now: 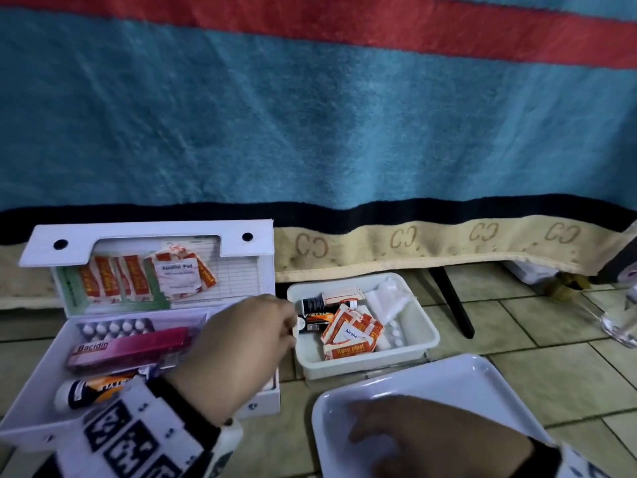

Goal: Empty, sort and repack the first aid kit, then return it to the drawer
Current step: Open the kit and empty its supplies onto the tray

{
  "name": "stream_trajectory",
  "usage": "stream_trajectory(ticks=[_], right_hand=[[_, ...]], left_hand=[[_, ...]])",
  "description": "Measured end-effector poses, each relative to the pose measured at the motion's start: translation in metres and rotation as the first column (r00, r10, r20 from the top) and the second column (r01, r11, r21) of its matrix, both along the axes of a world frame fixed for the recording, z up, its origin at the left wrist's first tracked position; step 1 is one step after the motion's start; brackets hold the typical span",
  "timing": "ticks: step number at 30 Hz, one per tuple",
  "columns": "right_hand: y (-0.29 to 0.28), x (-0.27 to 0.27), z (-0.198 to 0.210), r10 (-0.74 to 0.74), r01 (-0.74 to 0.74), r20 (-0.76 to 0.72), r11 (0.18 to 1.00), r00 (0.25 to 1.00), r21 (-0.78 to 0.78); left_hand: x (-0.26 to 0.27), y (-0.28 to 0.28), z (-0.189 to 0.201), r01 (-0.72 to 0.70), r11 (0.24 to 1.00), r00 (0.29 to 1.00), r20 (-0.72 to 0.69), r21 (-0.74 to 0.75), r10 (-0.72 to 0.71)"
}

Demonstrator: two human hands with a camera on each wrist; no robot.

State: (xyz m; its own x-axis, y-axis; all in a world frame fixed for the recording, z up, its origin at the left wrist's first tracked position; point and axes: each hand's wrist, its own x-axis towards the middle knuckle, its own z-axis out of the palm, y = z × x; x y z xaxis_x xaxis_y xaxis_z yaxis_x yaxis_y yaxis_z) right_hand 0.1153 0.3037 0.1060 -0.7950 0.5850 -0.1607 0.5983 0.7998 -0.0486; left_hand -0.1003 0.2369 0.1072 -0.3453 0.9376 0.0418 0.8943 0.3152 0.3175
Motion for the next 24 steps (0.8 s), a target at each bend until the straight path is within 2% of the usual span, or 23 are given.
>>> stream_trajectory(ticks=[2,3,4,6,8,9,10,11,13,15,17,19,20,22,24], right_hand=[[-0.002,-0.004,-0.019,0.096,-0.112,0.079,0.966,0.992,0.233],[-0.003,-0.006,-0.027,0.135,-0.163,0.122,0.951,0.983,0.263],[0.002,-0.005,-0.032,0.181,-0.211,0.152,0.956,0.972,0.206],[-0.006,-0.016,-0.014,0.199,-0.217,0.178,0.972,0.964,0.089],[-0.009,-0.032,0.001,0.156,-0.127,0.223,0.982,0.962,-0.139],[-0.003,-0.038,-0.011,0.190,-0.155,0.158,0.965,0.969,-0.212],[0.005,-0.036,-0.030,0.291,-0.269,0.102,0.945,0.951,-0.189],[0.005,-0.038,-0.033,0.301,-0.242,0.179,0.926,0.937,-0.288],[0.004,-0.044,-0.037,0.288,-0.219,0.208,0.929,0.935,-0.299],[0.003,-0.048,-0.035,0.226,-0.189,0.134,0.951,0.965,-0.245],[-0.005,-0.055,-0.025,0.188,-0.196,-0.064,0.968,0.980,-0.155],[-0.014,-0.069,-0.013,0.195,-0.234,-0.252,0.962,0.948,-0.139],[-0.018,-0.077,-0.011,0.233,-0.281,-0.292,0.950,0.928,-0.136],[-0.027,-0.092,-0.009,0.321,-0.367,-0.282,0.922,0.904,-0.126],[-0.032,-0.100,-0.011,0.359,-0.386,-0.218,0.917,0.908,-0.099]], left_hand=[[-0.015,-0.021,0.004,-0.073,0.997,0.996,0.046,0.030,0.071],[-0.022,-0.032,0.005,-0.109,0.993,0.991,0.079,0.034,0.106],[-0.030,-0.045,0.006,-0.142,0.989,0.986,0.093,0.032,0.139],[-0.043,-0.067,0.004,-0.207,0.978,0.975,0.079,0.004,0.206],[-0.054,-0.086,0.000,-0.264,0.964,0.964,0.032,-0.039,0.265],[-0.058,-0.094,-0.003,-0.274,0.960,0.961,0.022,-0.064,0.276],[-0.060,-0.100,-0.006,-0.269,0.959,0.962,0.028,-0.091,0.273],[-0.061,-0.106,-0.008,-0.257,0.960,0.964,0.037,-0.108,0.263],[-0.063,-0.118,-0.011,-0.246,0.962,0.964,0.070,-0.120,0.255],[-0.068,-0.131,-0.013,-0.264,0.956,0.954,0.113,-0.126,0.278],[-0.074,-0.144,-0.015,-0.303,0.947,0.940,0.133,-0.106,0.315],[-0.085,-0.158,-0.022,-0.336,0.938,0.934,0.098,-0.085,0.343],[-0.091,-0.163,-0.027,-0.357,0.928,0.928,0.070,-0.105,0.365],[-0.102,-0.169,-0.036,-0.397,0.910,0.916,0.017,-0.115,0.402],[-0.106,-0.170,-0.039,-0.384,0.918,0.923,-0.020,-0.102,0.384]])
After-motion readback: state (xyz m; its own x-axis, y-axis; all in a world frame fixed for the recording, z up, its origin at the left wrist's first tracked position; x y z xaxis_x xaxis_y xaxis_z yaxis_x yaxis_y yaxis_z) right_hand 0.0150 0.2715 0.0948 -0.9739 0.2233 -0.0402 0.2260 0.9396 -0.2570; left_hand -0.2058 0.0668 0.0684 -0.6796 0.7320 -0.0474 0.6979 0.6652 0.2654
